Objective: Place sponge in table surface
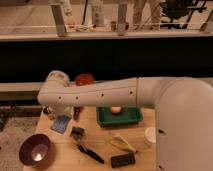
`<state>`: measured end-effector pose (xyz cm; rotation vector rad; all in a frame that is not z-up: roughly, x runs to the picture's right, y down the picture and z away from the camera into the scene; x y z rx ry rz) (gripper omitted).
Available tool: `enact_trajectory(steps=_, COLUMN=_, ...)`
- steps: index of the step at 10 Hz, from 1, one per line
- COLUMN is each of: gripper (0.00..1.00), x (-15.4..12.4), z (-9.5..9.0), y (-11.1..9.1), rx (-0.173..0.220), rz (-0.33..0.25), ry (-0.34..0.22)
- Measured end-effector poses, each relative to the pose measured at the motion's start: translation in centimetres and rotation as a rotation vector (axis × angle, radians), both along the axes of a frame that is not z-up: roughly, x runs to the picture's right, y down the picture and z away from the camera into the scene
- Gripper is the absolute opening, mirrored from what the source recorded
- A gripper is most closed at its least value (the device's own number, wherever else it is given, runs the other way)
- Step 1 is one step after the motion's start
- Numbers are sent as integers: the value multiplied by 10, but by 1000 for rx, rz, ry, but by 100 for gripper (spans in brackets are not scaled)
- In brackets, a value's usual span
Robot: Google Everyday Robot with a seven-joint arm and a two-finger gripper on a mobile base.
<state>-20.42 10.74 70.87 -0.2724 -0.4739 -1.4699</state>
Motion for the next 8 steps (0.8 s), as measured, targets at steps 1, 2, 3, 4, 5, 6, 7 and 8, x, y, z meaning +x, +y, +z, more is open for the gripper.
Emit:
enact_trajectory(steps=1, gripper=0, x=1, z=-4, y=-3, rx=7, rz=-11, ry=4)
enact_trajectory(steps=2, gripper=0, x=0, z=-8, y=-5, rx=15, rz=-25, ry=3)
enact_trajectory(steps=3, gripper=0, x=-1, z=-12, y=-8, rx=23, rz=-38, ry=3)
enact_trajectory(steps=4, gripper=0, x=-2, z=-17, y=-12, rx=33, rz=-53, ry=2)
enact_trajectory(steps=5, gripper=0, x=-4, z=-25, y=-17, rx=43, rz=-66, ry=1)
enact_trajectory(steps=6, gripper=0, x=-6, z=-30, y=-21, rx=52, rz=-78, ry=2)
enact_trajectory(steps=7, gripper=0, x=-8, z=-33, y=-22, rx=58, rz=-87, ry=1)
enact_trajectory(steps=8, gripper=0, x=-9, z=-36, y=-23, rx=64, rz=-95, ry=1)
